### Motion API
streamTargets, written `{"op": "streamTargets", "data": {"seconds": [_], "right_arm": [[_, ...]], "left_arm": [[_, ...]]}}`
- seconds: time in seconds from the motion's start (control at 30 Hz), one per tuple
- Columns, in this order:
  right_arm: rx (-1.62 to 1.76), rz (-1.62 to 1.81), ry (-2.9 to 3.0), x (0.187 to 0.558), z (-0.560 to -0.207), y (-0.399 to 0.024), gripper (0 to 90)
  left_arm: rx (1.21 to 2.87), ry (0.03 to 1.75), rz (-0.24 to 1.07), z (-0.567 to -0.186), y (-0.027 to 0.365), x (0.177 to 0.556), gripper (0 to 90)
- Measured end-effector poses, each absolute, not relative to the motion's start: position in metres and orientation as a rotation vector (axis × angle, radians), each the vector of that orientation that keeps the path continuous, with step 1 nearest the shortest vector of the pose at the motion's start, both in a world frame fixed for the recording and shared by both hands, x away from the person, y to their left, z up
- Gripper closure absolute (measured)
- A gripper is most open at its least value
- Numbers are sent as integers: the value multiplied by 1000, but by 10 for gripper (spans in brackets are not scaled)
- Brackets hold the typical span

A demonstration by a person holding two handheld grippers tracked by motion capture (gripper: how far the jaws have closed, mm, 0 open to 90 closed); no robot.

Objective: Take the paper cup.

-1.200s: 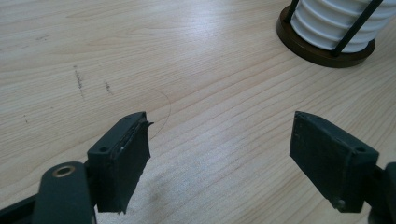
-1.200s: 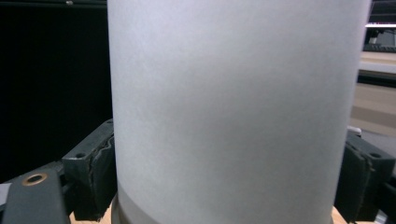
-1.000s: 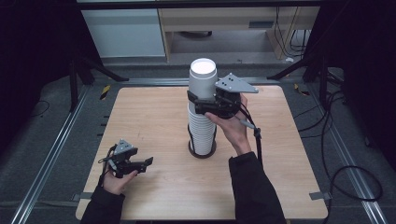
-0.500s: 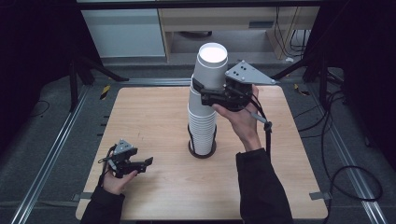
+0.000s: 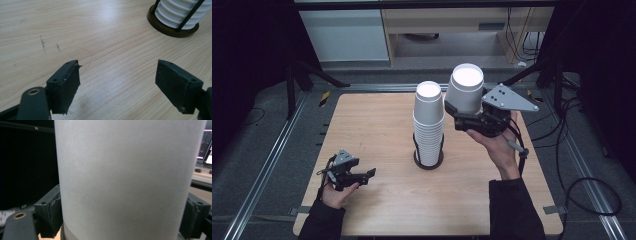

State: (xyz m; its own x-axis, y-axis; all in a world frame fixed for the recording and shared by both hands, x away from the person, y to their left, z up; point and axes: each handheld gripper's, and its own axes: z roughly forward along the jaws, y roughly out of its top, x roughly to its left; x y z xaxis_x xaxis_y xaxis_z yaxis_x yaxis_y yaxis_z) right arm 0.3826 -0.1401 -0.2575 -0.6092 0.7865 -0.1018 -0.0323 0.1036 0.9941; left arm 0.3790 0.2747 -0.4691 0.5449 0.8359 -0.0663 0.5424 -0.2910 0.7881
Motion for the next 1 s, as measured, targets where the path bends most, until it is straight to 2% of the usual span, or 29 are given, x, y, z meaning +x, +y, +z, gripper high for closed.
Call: {"op": "streamTargets", "data": {"seconds": [0.63, 1.0], "right_arm": [[833, 1532, 1896, 367, -342, -180, 130], [799, 1493, 2041, 363, -376, -180, 129]], "left_arm": [[1996, 1078, 434, -467, 269, 378, 184], [2008, 1057, 416, -464, 267, 377, 176]]}}
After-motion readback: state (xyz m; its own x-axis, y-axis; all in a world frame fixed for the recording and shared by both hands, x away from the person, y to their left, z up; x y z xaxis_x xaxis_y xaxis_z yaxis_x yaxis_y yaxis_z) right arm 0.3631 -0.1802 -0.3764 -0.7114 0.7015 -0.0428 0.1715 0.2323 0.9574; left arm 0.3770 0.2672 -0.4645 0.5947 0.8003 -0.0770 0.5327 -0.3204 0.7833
